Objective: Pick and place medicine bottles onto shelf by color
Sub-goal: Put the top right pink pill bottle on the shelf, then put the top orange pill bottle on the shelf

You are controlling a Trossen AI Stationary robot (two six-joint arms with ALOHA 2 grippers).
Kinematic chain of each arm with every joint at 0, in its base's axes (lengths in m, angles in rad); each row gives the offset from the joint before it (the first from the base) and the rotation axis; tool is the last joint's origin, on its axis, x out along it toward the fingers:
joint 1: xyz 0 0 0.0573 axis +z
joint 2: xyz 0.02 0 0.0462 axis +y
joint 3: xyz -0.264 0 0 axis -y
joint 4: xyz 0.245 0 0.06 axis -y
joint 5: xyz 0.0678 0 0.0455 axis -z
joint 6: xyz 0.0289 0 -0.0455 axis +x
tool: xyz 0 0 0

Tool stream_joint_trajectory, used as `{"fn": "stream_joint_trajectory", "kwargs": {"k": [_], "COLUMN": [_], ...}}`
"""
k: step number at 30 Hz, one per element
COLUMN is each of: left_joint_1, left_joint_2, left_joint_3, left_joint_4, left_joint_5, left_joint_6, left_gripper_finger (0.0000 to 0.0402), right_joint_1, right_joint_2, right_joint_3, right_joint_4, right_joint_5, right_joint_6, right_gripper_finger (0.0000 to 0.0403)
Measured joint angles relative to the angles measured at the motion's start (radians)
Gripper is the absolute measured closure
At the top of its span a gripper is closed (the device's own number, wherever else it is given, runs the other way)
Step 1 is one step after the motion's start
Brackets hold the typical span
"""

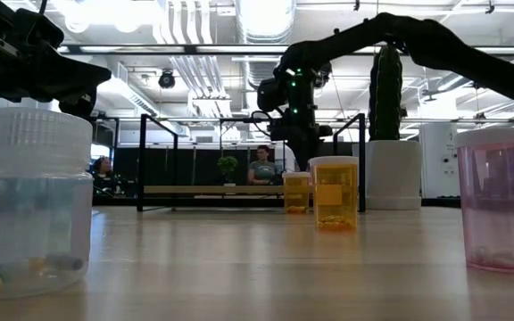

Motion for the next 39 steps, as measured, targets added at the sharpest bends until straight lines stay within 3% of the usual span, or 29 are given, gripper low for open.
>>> {"fn": "stream_joint_trajectory", "kwargs": {"k": [9, 19, 24, 32, 35, 39], "left_joint_1": [0.000, 0.000, 0.000, 0.000, 0.000, 0.000], "left_joint_2": [0.000, 0.000, 0.000, 0.000, 0.000, 0.000], "left_joint_3": [0.000, 0.000, 0.000, 0.000, 0.000, 0.000], "left_joint_4": [0.000, 0.000, 0.000, 0.000, 0.000, 0.000], "left_joint_5": [0.000, 0.000, 0.000, 0.000, 0.000, 0.000], "left_joint_6": [0.000, 0.000, 0.000, 0.000, 0.000, 0.000], "left_gripper_finger": [0.0402, 0.0402, 0.0402, 0.0402, 0.0402, 0.0402], "right_joint_1": [0.000, 0.036, 0.146, 0.443, 0.532, 0.605], "right_joint_2": [-0.052, -0.184, -0.267, -0.361, -0.395, -0.453], "right_joint_3": [0.000, 0.001, 0.001, -0.044, -0.131, -0.323], "right_joint_4": [0.001, 0.013, 0.018, 0.041, 0.076, 0.157], "right_joint_5": [0.000, 0.000, -0.002, -0.044, -0.139, -0.160], "right_joint_6": [-0.019, -0.024, -0.001, -0.015, -0.023, 0.060], "right_gripper_finger": [0.0213, 0.0209, 0.0209, 0.0209, 0.0209, 0.0209]}}
